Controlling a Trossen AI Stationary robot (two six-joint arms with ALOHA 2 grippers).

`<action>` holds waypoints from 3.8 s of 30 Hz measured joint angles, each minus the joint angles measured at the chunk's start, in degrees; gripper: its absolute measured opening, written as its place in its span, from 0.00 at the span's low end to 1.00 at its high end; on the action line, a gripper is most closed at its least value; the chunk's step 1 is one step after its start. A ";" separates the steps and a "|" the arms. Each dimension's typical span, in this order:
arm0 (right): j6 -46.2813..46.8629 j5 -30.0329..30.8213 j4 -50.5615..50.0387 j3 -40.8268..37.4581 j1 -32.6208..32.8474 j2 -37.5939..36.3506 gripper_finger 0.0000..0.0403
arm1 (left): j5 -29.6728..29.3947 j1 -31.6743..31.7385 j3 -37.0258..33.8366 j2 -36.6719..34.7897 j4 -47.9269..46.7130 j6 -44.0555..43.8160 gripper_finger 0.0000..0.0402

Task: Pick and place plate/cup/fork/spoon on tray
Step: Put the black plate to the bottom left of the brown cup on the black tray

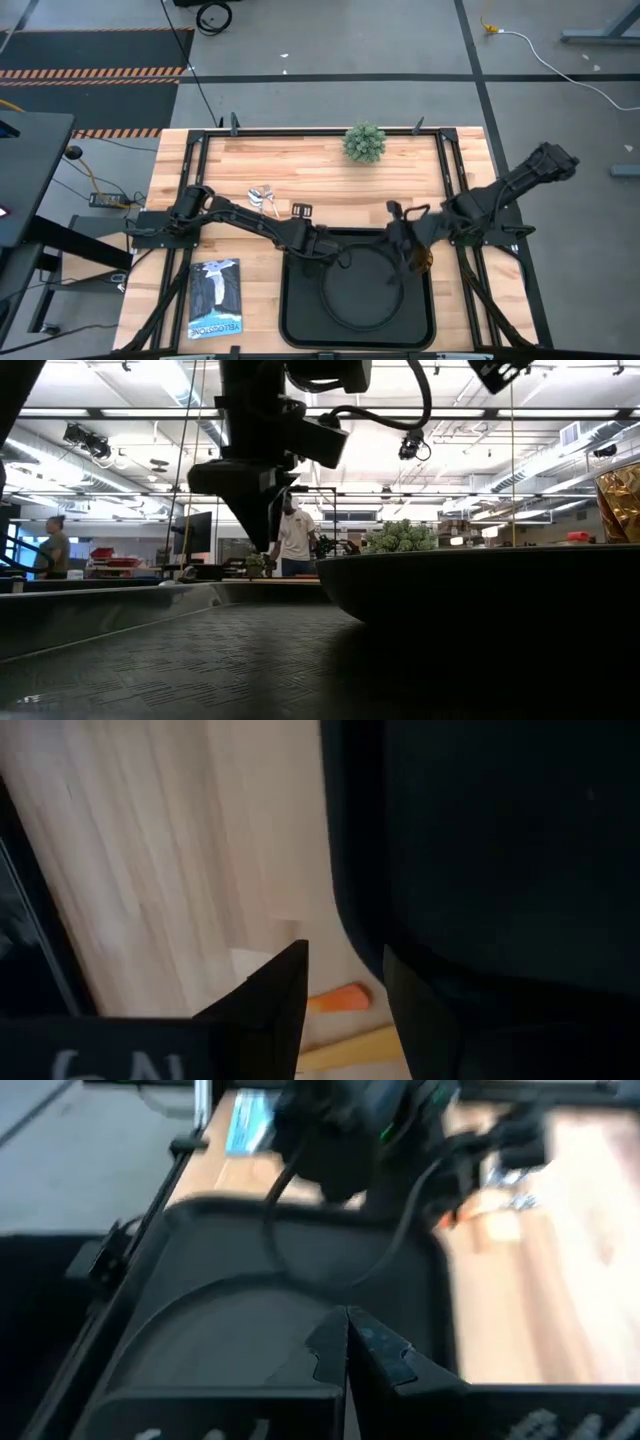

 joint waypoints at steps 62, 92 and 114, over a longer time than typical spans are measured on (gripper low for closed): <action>42.77 -2.75 -20.99 11.84 34.69 37.58 0.01 | -4.64 7.78 -12.13 -18.27 24.39 -0.33 0.34; 32.78 -12.16 -12.24 3.99 25.21 33.70 0.01 | -4.57 8.04 -12.12 -18.25 25.34 0.84 0.34; 34.95 -8.77 -16.25 4.07 24.75 31.86 0.01 | -4.57 8.04 -12.11 -18.25 25.47 1.20 0.34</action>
